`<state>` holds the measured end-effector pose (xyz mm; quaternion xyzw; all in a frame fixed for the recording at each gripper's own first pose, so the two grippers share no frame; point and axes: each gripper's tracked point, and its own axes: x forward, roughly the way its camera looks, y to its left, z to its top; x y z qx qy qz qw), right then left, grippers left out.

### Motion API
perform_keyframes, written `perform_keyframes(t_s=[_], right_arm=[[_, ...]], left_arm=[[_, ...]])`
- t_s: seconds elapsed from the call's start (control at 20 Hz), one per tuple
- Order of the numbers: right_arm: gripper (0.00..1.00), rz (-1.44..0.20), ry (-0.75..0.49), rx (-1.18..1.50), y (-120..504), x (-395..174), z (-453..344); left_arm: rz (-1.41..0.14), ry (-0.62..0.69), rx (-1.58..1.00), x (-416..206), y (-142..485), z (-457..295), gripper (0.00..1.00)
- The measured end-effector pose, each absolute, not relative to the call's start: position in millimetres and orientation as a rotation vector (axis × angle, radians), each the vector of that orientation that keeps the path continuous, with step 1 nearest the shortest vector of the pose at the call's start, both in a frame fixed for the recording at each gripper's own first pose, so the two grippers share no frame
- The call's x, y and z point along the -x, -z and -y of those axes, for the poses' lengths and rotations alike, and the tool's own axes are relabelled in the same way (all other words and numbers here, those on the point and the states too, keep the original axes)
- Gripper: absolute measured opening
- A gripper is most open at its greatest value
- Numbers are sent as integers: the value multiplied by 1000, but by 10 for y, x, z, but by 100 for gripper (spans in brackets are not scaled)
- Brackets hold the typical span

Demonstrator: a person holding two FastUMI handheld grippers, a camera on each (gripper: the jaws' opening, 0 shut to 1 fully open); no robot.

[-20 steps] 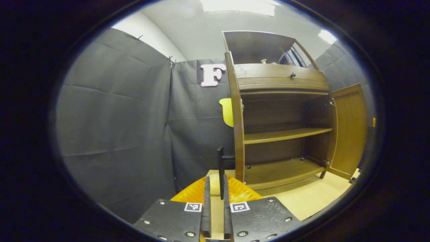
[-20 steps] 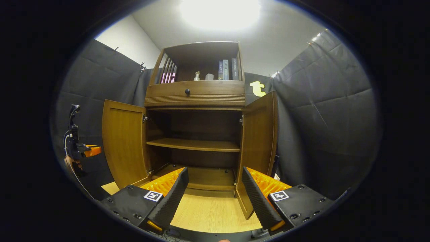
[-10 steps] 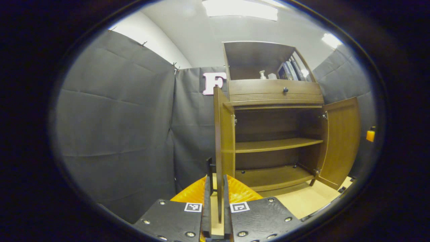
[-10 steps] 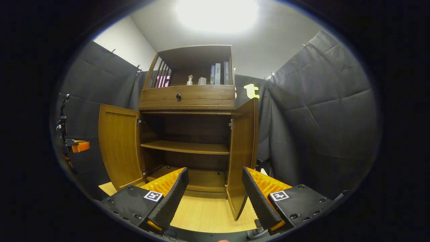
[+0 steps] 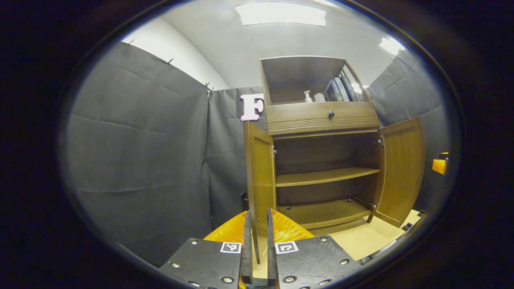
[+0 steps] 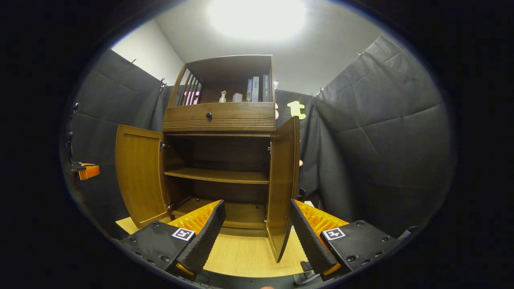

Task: Open the right door of the double-door shoe cabinet with the right hand, and open the left door with the left hand.

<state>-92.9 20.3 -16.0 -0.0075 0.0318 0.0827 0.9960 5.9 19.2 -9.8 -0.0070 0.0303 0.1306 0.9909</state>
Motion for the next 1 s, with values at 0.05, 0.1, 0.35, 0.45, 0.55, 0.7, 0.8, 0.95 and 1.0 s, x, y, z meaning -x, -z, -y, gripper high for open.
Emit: perform_keyframes(t_s=[0.05, 0.1, 0.35, 0.45, 0.55, 0.7, 0.8, 0.95, 1.0], right_arm=[[97, -67, -164, 15, 171, 937, -197], [97, -69, -164, 15, 184, 938, -191], [97, -68, -164, 10, 176, 930, -185], [100, -71, -164, 11, 188, 928, -190], [97, -69, -165, 9, 178, 927, -197], [100, -65, -164, 12, 166, 914, -203], [100, -64, -165, 11, 151, 915, -212], [97, -62, -166, 13, 146, 899, -230], [97, -63, -166, 14, 149, 902, -233]], left_arm=[[-61, -260, 21, -70, 109, -193, 18], [-61, -258, 28, -72, 114, -196, 16], [-65, -263, 27, -83, 146, -216, 19], [-60, -270, 21, -69, 103, -254, 19], [-58, -270, 24, -71, 91, -269, 19], [-51, -278, 26, -86, 84, -315, 19], [-44, -287, 25, -88, 62, -320, 19], [-26, -292, 19, -76, 3, -343, 19], [-23, -291, 14, -75, -13, -347, 19]])
